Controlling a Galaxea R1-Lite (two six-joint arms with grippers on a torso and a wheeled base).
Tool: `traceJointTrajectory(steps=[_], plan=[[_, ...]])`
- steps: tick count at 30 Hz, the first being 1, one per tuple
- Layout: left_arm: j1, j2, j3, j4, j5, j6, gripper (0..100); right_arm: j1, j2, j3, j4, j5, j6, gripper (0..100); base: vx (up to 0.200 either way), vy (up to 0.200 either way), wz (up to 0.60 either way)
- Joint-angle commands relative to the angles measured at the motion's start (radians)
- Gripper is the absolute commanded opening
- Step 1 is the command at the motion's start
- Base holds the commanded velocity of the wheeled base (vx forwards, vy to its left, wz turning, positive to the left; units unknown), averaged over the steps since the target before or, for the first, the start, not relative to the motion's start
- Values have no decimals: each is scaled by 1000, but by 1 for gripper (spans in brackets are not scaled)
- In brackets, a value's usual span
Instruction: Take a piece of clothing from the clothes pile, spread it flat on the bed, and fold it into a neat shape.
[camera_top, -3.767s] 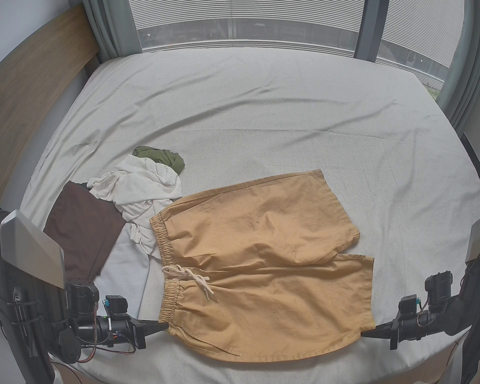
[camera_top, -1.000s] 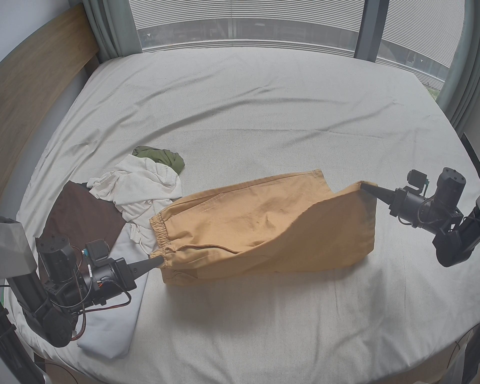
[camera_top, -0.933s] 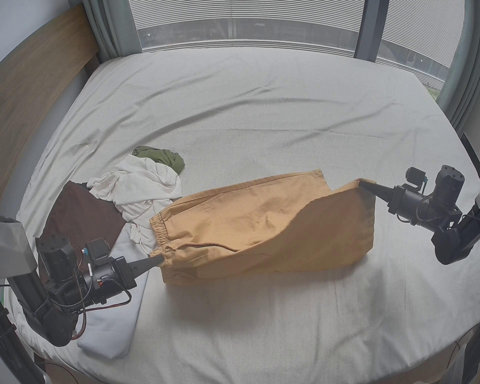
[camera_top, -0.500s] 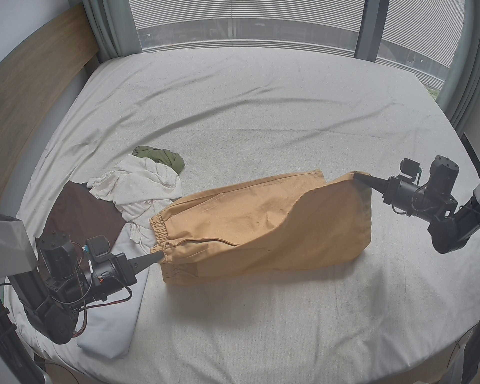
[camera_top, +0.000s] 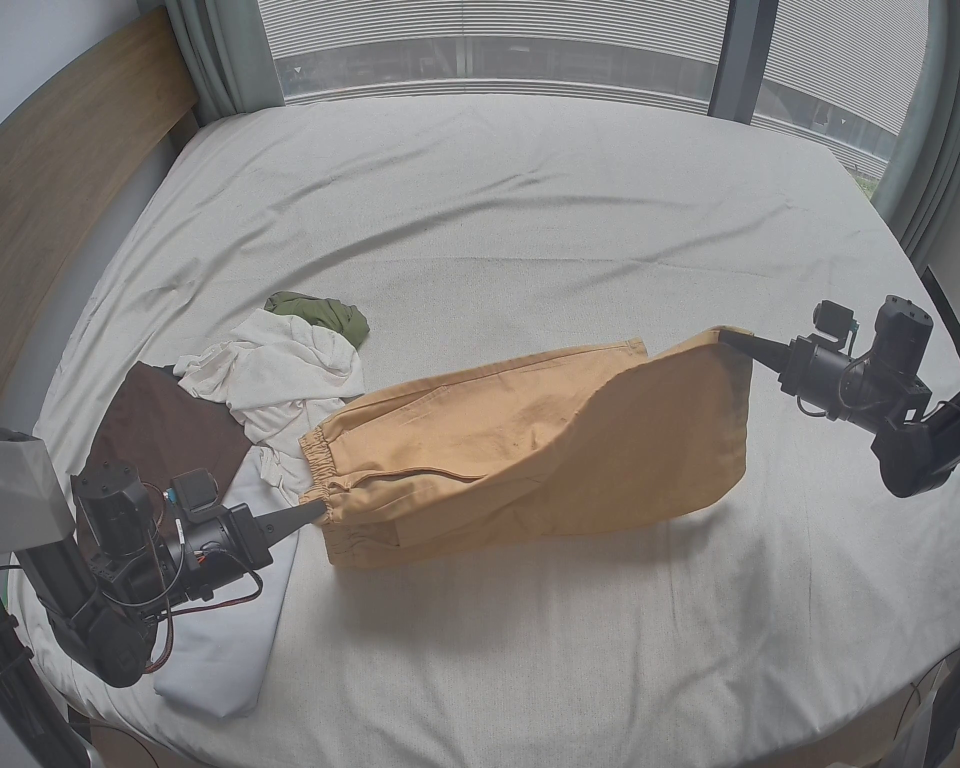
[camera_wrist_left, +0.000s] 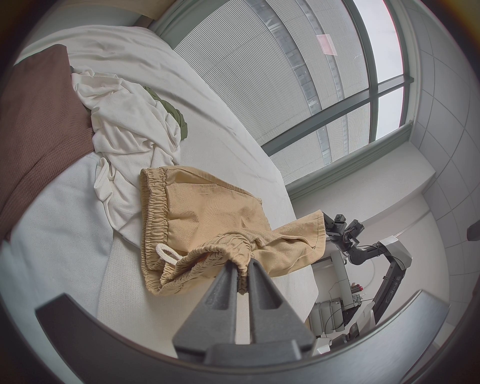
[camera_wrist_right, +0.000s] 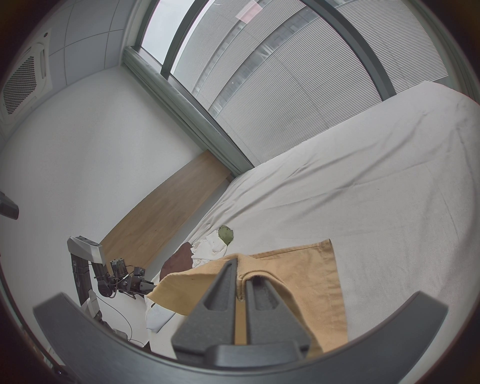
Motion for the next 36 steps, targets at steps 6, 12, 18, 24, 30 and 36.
traceJointTrajectory(steps=[6,12,18,24,30,36], plan=[[2,-7,-9,-1,1,-1,0,19,-20,-20,19,1,-7,0,0,0,0],[3,-7,-15,-2,1,-1,0,31,-16,-66,34,1,-7,0,0,0,0],[9,-8,-21,-2,1,-1,0,40,-13,-112,88,-1,-7,0,0,0,0],[9,-7,-30,-2,3,-2,0,34,26,-129,123,-3,-44,0,0,0,0],[8,0,-70,-2,55,-48,0,36,78,-168,124,-4,-58,0,0,0,0],[9,10,-85,-1,67,-50,0,51,130,-257,158,-21,-58,0,0,0,0]])
